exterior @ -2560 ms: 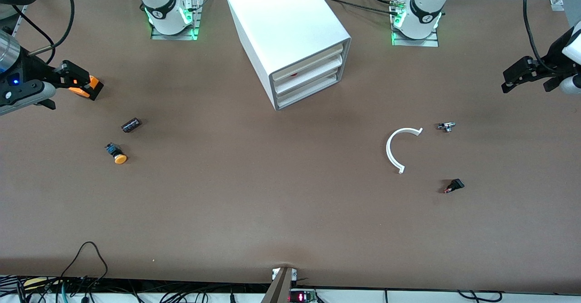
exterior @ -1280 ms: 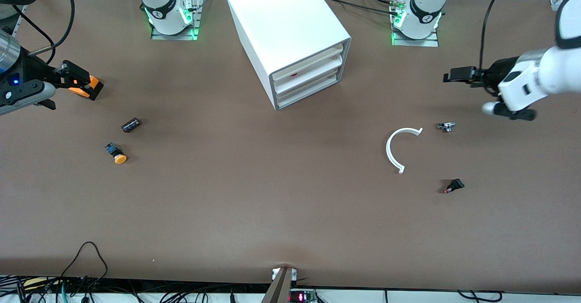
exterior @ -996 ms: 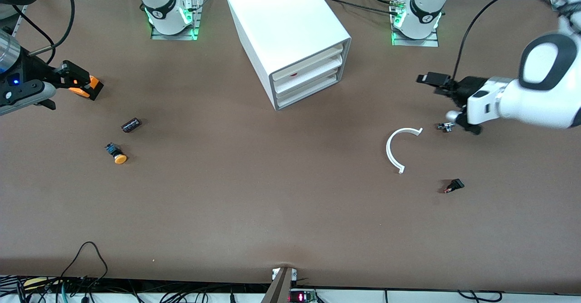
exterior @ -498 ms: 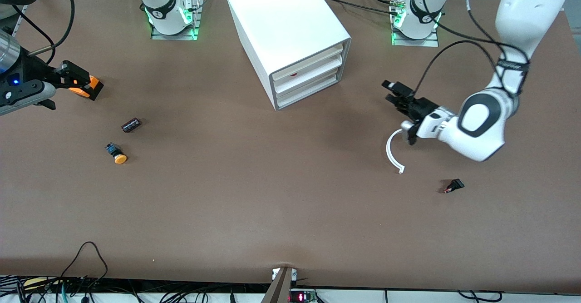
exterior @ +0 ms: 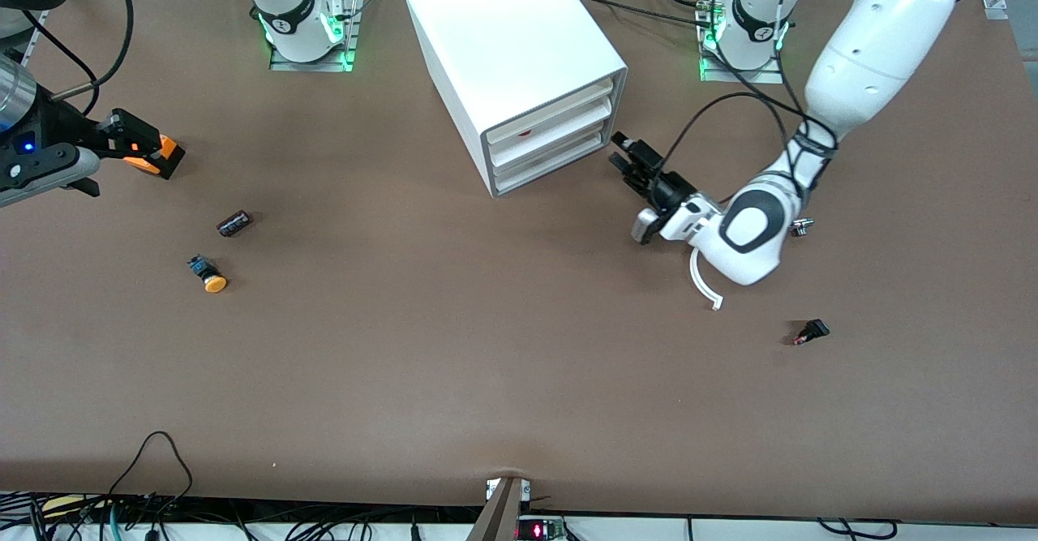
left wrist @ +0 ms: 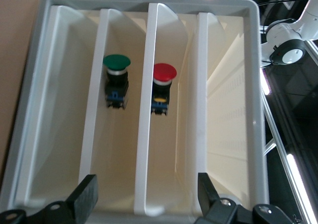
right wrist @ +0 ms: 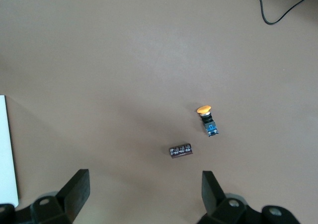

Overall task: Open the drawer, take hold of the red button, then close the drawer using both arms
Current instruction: 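Reach the left gripper to the drawer front of the white unit, then grip the drawer front with the left gripper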

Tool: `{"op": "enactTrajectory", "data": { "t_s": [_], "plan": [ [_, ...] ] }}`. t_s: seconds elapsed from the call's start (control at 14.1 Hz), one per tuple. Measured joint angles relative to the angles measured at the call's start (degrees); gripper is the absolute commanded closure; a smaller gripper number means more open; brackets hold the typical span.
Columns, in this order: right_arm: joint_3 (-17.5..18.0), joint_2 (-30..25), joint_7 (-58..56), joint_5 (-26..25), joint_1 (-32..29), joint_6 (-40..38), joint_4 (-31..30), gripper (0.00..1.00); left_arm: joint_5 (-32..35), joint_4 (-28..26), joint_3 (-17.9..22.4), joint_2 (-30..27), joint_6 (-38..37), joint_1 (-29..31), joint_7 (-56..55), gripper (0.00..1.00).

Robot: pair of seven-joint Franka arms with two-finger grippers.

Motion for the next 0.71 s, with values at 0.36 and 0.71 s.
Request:
{"op": "enactTrajectory", "data": {
  "t_s": [0.36,0.71],
  "plan": [
    [0.0,0.0,0.0,0.0,0.0,0.3,0.0,0.00,-8.2,0.1,-0.3,0.6,4.5,-7.5,0.7,0.34],
    [0.0,0.0,0.0,0.0,0.0,0.5,0.1,0.00,-8.7,0.1,-0.3,0.6,10.6,-11.2,-1.1,0.39]
  ]
}}
